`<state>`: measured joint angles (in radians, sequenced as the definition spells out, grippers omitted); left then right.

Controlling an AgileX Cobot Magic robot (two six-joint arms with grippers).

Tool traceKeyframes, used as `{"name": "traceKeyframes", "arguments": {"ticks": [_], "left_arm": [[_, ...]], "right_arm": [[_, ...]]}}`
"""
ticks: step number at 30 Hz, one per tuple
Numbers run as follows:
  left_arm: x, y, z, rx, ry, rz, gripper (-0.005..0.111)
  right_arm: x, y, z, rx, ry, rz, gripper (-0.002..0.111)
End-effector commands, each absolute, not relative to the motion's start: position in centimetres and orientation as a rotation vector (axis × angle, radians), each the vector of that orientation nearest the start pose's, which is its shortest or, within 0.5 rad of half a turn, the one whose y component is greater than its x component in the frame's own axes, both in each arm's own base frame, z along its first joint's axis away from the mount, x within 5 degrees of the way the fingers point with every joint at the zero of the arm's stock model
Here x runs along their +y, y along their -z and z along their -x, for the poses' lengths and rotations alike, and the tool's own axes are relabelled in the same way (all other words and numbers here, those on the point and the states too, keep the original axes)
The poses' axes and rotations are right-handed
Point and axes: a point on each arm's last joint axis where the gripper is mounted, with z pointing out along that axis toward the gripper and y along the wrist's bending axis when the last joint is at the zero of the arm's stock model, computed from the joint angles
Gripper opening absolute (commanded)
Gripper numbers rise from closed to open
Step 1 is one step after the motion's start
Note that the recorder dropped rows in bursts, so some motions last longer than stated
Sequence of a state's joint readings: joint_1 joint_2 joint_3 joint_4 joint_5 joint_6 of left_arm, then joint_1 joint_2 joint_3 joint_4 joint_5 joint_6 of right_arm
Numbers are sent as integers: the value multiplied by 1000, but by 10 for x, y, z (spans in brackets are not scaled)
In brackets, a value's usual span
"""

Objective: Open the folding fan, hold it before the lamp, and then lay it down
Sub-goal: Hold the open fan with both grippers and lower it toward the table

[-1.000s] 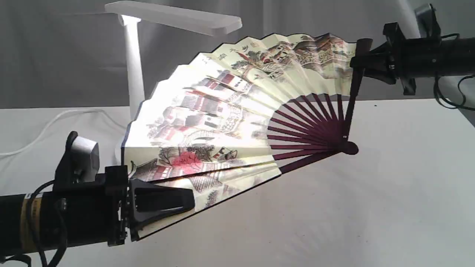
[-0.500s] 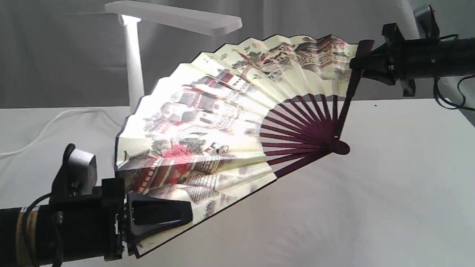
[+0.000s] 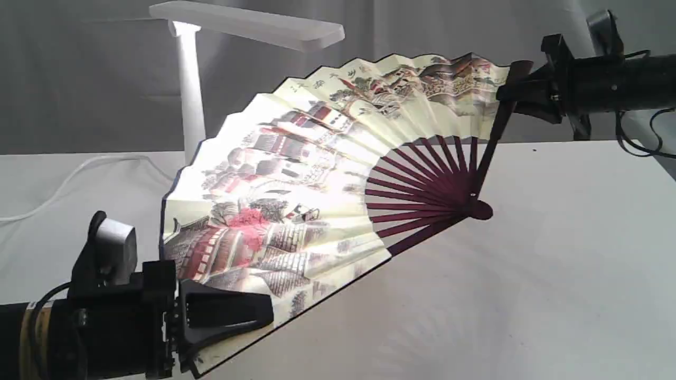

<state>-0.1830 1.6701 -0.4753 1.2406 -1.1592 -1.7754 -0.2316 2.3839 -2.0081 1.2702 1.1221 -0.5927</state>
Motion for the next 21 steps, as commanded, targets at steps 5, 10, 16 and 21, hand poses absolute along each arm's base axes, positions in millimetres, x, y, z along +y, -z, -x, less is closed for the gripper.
{"name": "traceKeyframes", "arguments": {"ticks": [5, 10, 16, 21], "left_arm": [[-122, -164, -200, 2237, 1757, -106, 0], [-122, -164, -200, 2237, 1757, -106, 0], [-121, -162, -196, 2263, 1764, -110, 0], [-120, -160, -191, 2272, 1766, -100, 0]], "right_arm": [[-66, -200, -521, 2190, -1060, -250, 0], [-64, -201, -519, 2202, -1091, -234, 0], [-62, -201, -518, 2210, -1110, -213, 0], [-60, -201, -516, 2223, -1142, -190, 0]]}}
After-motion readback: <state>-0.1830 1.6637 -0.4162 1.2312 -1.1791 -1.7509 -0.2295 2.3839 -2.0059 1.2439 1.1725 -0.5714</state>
